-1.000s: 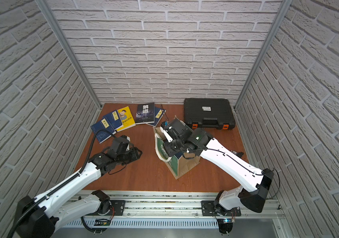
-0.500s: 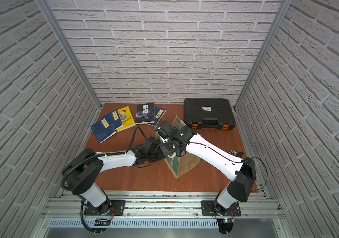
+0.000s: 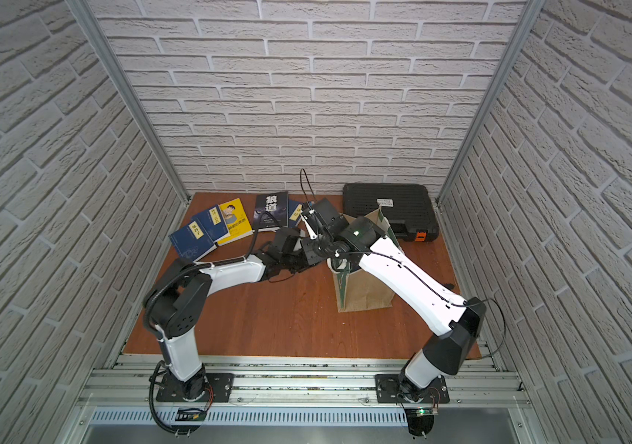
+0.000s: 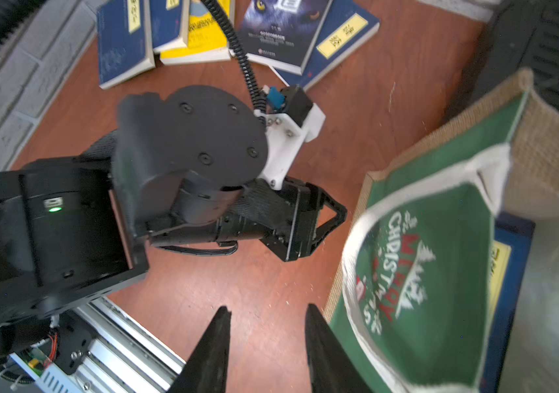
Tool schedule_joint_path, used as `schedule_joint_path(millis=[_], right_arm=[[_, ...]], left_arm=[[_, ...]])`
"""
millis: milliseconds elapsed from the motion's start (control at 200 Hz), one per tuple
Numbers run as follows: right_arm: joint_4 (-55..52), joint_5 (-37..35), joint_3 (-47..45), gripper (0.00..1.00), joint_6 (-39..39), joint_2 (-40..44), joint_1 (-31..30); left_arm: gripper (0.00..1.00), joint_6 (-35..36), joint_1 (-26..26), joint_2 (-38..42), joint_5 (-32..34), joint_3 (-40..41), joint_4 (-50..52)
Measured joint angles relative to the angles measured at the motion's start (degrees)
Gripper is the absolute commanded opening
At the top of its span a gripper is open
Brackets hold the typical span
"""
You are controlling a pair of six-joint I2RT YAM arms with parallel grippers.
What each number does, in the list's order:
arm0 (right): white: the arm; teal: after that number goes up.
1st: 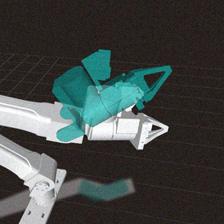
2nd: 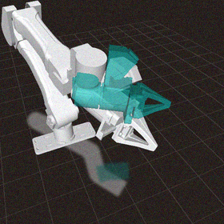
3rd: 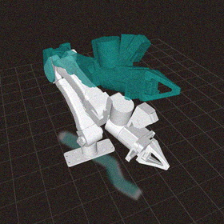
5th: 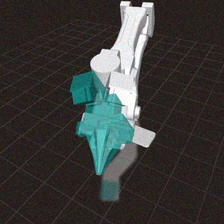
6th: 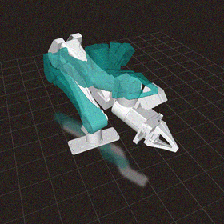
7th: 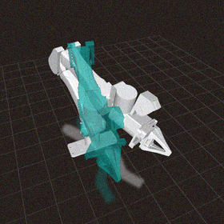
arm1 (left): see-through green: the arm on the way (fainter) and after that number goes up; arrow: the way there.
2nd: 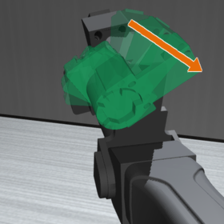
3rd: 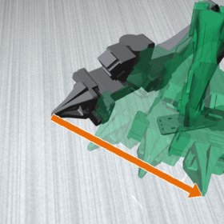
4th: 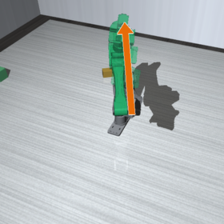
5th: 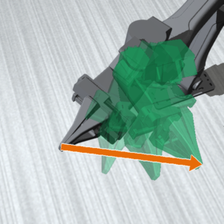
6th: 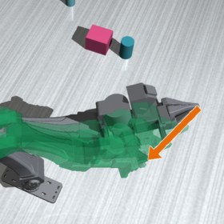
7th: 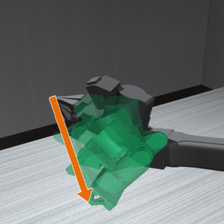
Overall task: Put the books into the canvas bag
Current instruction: Move the books to the center of the board.
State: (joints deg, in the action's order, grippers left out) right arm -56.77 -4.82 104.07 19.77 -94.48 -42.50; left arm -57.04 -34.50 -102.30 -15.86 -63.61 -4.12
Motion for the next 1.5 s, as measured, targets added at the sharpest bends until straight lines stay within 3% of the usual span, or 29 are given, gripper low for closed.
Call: schedule_joint_path(millis=[225, 340, 415, 805, 1045, 1170, 1500], right_arm=[[1.05, 3.19, 22.56, 0.42, 0.0, -22.56, -0.72], [0.02, 3.32, 38.58, 0.45, 0.24, -36.54, -0.39], [1.01, 3.41, 43.89, 0.45, 1.27, -42.64, 0.02], [17.97, 7.98, 41.79, 0.49, 10.16, -57.22, 9.75], [23.58, 7.82, 42.07, 0.5, 13.51, -62.77, 11.21], [25.11, 7.96, 42.07, 0.51, 15.26, -63.25, 11.3], [29.94, 8.24, 40.5, 0.48, 17.53, -64.11, 12.28]], left_arm=[[0.58, 7.26, 16.15, 12.76, 0.07, 1.57, 9.88], [0.59, 10.62, 22.32, 11.26, -0.15, -1.27, 14.67], [0.6, 13.05, 24.83, 6.47, 0.11, -6.8, 18.47], [0.62, 20.46, 28.94, -29.83, 2.73, -50.99, 31.47], [0.62, 24.55, 30.88, -47.25, 4.63, -77.99, 39.95], [0.63, 25.86, 32.44, -50.6, 5.11, -82.58, 40.33], [0.63, 26.84, 33.51, -54.45, 3.5, -84.06, 36.5]])
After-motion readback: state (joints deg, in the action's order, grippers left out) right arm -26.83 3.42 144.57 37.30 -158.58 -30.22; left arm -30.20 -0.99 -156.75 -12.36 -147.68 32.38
